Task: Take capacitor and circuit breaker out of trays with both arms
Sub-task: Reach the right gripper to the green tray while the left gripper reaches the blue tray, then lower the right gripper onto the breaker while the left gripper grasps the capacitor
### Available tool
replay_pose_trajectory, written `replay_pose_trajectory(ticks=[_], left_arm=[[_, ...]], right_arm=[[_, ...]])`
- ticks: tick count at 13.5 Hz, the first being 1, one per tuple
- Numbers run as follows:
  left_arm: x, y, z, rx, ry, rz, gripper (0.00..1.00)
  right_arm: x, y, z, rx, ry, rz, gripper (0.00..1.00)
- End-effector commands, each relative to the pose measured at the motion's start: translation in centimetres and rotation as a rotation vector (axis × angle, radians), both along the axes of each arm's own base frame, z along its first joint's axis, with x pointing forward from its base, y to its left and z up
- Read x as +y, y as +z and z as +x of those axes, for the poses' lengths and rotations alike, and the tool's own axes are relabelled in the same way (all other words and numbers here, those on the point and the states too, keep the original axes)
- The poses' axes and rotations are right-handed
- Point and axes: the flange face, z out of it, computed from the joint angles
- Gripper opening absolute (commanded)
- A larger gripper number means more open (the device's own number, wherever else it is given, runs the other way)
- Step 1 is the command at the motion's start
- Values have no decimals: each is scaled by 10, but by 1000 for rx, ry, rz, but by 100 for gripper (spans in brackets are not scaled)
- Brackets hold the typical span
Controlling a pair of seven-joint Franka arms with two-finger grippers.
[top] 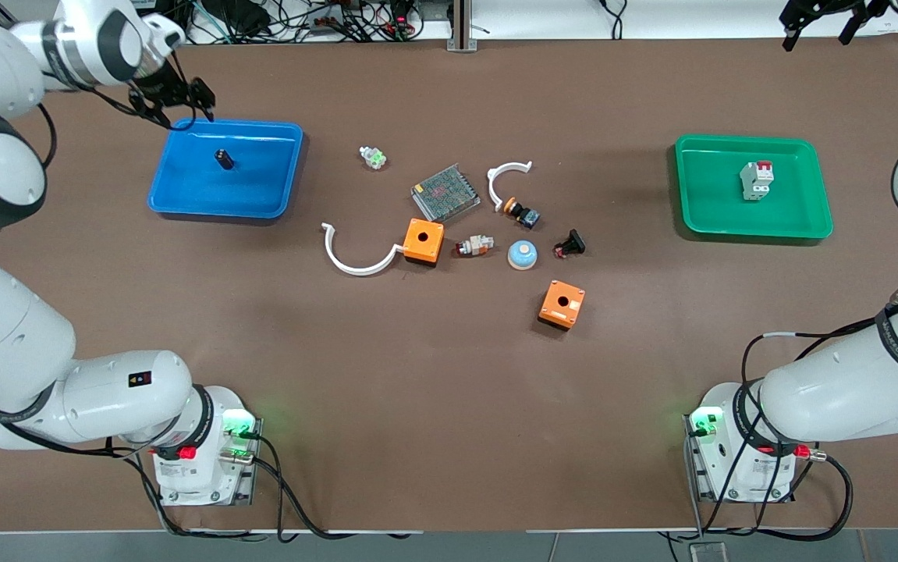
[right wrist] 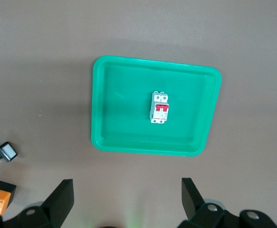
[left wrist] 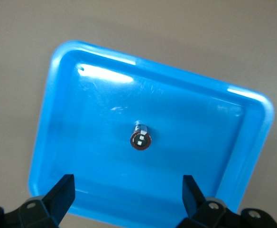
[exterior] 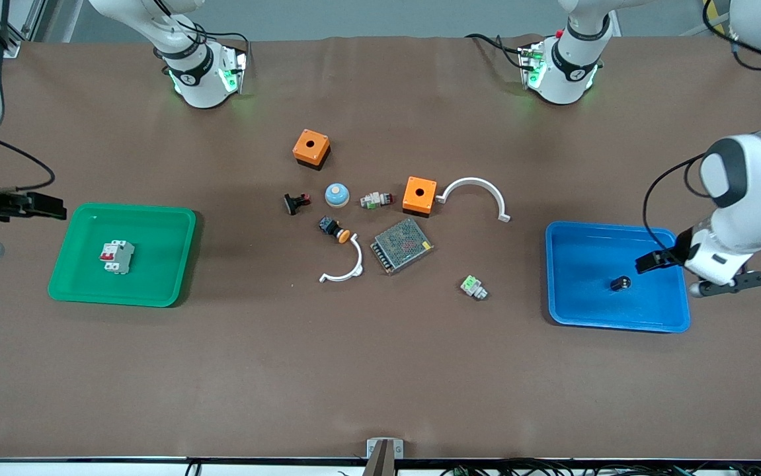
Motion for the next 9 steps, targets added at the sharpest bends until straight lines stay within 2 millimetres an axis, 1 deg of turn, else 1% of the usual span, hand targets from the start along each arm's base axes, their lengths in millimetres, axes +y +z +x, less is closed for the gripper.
replay_pose_trajectory(ticks=[1,2,3,4,5,7,8,9], left_arm=[[-1,-32,4,8,-10,4,100],[-1,-46,5,14,-9,0,100],[-1,-57,6,9,-9,-2,100],[-1,-63,8,4,-8,-4,100],[-2,-71,9,6,-9,-6,100],[0,-87,11,-5,-4,-7,100],[1,-95,11,-10,-3,-8,99],[3,-96,12,-18,2,-9,97]], right_arm=[[-17,2,-4,7,-29,-7,100],[-27,-14,-6,18,-39,-6,100],[-34,-37,-8,13,-45,-5,100],[-36,-60,-15,4,-42,0,100],[-37,-80,-27,-17,-27,9,100],[-42,-121,-42,-46,28,25,100],[-46,-137,-47,-54,58,31,100],[-69,-151,-49,-90,90,36,100]])
